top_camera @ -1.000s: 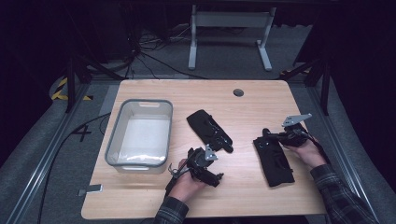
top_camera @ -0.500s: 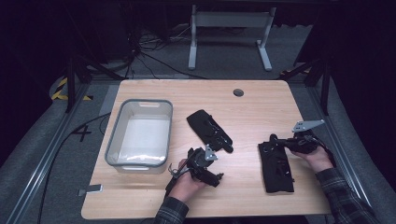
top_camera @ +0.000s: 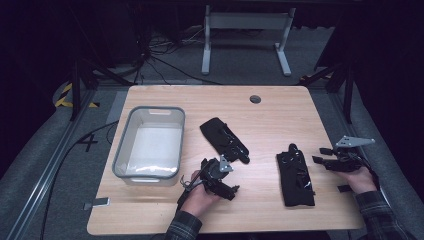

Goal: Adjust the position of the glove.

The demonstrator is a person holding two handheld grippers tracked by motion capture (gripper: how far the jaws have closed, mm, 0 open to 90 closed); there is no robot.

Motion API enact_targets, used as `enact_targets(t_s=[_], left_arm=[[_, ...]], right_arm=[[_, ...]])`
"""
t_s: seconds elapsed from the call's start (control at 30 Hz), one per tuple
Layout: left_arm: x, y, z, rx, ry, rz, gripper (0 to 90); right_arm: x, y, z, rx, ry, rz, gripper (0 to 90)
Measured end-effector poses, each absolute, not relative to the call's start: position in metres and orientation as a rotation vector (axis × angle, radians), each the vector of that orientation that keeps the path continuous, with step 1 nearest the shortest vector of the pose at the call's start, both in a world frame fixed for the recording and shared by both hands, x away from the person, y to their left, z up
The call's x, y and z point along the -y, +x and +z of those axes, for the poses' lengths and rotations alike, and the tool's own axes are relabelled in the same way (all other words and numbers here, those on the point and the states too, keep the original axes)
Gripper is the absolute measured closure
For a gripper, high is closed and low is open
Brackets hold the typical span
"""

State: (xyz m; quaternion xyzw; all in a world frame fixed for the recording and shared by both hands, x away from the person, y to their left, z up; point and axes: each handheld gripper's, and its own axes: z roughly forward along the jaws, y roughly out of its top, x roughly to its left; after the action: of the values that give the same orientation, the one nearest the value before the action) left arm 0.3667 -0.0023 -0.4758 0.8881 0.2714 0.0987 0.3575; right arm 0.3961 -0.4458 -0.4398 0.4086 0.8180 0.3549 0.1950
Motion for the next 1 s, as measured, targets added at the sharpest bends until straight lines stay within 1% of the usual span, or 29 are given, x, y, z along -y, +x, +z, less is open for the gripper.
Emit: enact_targets(t_s=[0.07,0.17,0.3,0.67,0.77,0.87,1.0], left_arm=[[0.002,0.367,-0.476,-0.7,2.292,0.254,0.2],[0.002,0.367,-0.476,-0.699,2.293,0.255,0.1],[0.002,0.367,-0.476,-0.7,2.293,0.255,0.2],[0.004,0.366,-0.474,-0.726,2.308,0.252,0.4],[0.004,0.366,-0.471,-0.737,2.324,0.252,3.5],[0.006,0.367,-0.467,-0.742,2.361,0.242,4.3],[0.007,0.369,-0.463,-0.754,2.348,0.227,8.2]], right_arm=[[0.45,0.395,-0.446,-2.265,1.191,0.982,29.9],[0.448,0.396,-0.454,-2.259,1.234,0.935,17.4],[0.444,0.398,-0.46,-2.259,1.259,0.889,12.8],[0.445,0.399,-0.462,-2.245,1.269,0.91,10.5],[0.444,0.399,-0.462,-2.244,1.269,0.909,10.4],[0.444,0.399,-0.462,-2.243,1.274,0.907,10.4],[0.444,0.399,-0.462,-2.244,1.273,0.906,10.3]])
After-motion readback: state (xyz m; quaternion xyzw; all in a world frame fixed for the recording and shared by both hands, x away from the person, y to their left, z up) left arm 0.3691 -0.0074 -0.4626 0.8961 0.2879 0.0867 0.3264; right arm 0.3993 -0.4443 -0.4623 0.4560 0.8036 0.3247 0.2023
